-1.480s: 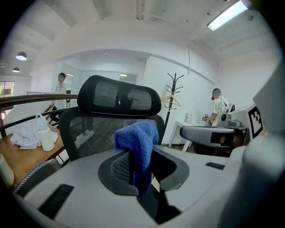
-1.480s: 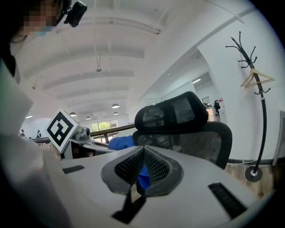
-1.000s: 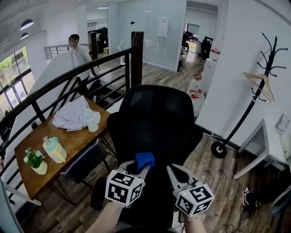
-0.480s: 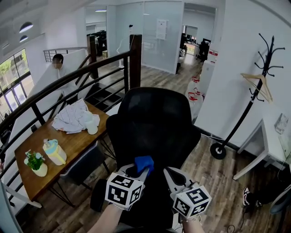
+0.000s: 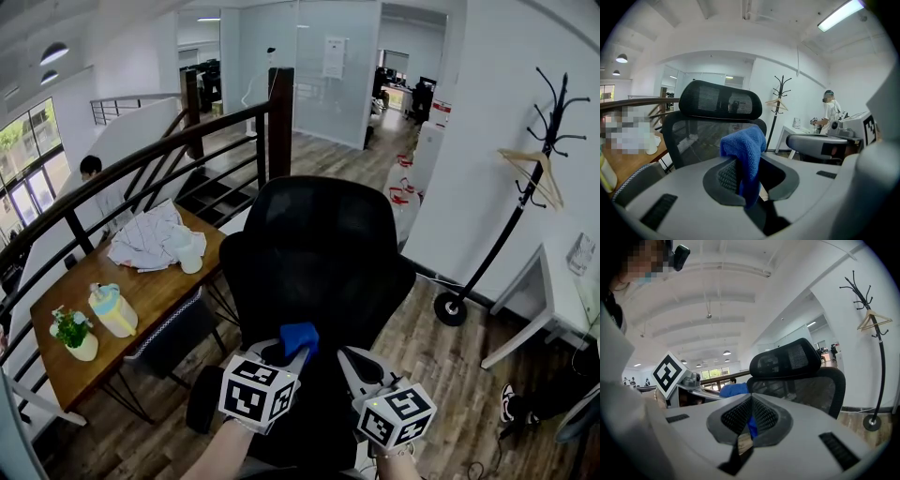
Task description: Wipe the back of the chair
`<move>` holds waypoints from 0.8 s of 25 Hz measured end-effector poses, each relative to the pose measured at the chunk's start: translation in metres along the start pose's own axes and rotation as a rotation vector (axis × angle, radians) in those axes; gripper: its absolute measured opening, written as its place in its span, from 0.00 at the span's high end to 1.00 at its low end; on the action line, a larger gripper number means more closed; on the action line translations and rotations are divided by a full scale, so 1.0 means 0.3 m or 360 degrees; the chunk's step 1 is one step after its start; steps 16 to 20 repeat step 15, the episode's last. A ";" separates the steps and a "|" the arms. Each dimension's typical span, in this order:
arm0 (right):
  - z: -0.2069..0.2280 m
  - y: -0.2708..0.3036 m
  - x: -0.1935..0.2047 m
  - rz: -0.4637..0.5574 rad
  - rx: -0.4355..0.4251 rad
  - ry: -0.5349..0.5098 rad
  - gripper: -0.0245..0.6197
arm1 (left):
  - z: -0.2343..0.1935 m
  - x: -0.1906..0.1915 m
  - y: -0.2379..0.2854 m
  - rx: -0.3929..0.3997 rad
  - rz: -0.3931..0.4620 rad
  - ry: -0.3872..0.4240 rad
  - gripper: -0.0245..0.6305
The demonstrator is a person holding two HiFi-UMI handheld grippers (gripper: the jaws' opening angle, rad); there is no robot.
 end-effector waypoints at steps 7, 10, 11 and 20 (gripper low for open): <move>0.007 -0.001 0.024 -0.0043 0.0006 0.0010 0.92 | -0.002 0.014 0.004 -0.0003 -0.0030 -0.0005 0.85; 0.005 0.000 0.038 -0.0067 0.0008 0.0004 0.92 | -0.007 0.022 0.008 0.0004 -0.0038 -0.0016 0.85; 0.006 0.000 0.040 -0.0075 0.0011 -0.0004 0.92 | -0.006 0.023 0.009 0.0012 -0.0038 -0.0026 0.85; 0.017 -0.003 0.039 -0.0093 0.0005 -0.0006 0.92 | 0.005 0.019 0.014 0.0056 -0.0029 -0.0077 0.85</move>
Point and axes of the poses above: the fingertips, and each gripper's own axes: y forward along the fingers, z to its right, x out of its underside, the point moved 6 cm from there along -y, backward along the fingers, and after that the axes turned 3 degrees about -x, right-handed, at the moved point
